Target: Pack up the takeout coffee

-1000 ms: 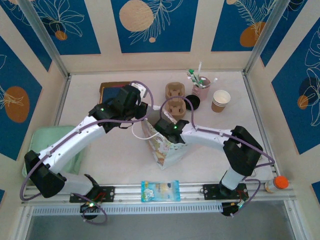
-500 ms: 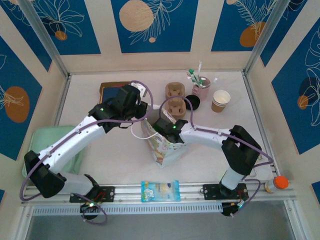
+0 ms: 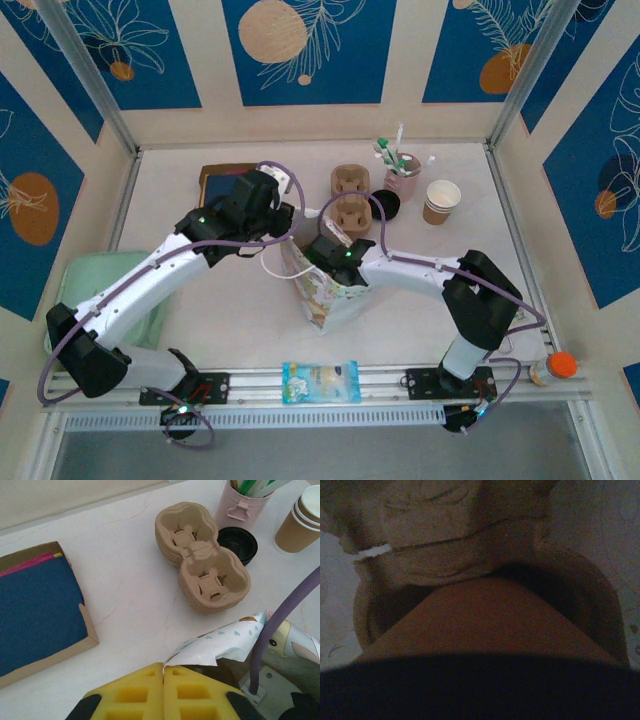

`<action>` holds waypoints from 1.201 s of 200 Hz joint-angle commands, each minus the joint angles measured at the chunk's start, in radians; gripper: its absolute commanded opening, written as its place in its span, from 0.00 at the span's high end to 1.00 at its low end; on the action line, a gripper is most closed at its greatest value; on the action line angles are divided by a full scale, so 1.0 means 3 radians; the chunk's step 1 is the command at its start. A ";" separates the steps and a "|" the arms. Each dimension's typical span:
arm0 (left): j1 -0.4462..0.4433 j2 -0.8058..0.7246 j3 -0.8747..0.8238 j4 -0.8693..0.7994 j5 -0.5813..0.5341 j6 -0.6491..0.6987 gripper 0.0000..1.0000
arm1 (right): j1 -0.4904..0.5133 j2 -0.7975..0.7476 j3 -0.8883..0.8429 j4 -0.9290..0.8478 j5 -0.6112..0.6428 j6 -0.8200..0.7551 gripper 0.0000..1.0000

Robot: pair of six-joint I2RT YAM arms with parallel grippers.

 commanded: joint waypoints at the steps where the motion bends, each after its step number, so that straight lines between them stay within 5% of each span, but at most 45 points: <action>1: 0.0036 -0.0137 -0.0018 0.0131 -0.0144 0.0002 0.93 | -0.0039 0.0568 -0.0384 0.0330 0.0030 0.0065 0.67; 120: 0.0036 -0.0257 -0.0153 0.0264 -0.0064 0.0010 0.92 | -0.0122 0.0616 -0.0613 0.0952 0.0119 -0.0131 0.63; 240: 0.0038 -0.0239 -0.0205 0.0270 -0.0057 -0.0006 0.92 | -0.0130 0.0666 -0.0449 0.0669 0.0110 -0.0124 0.52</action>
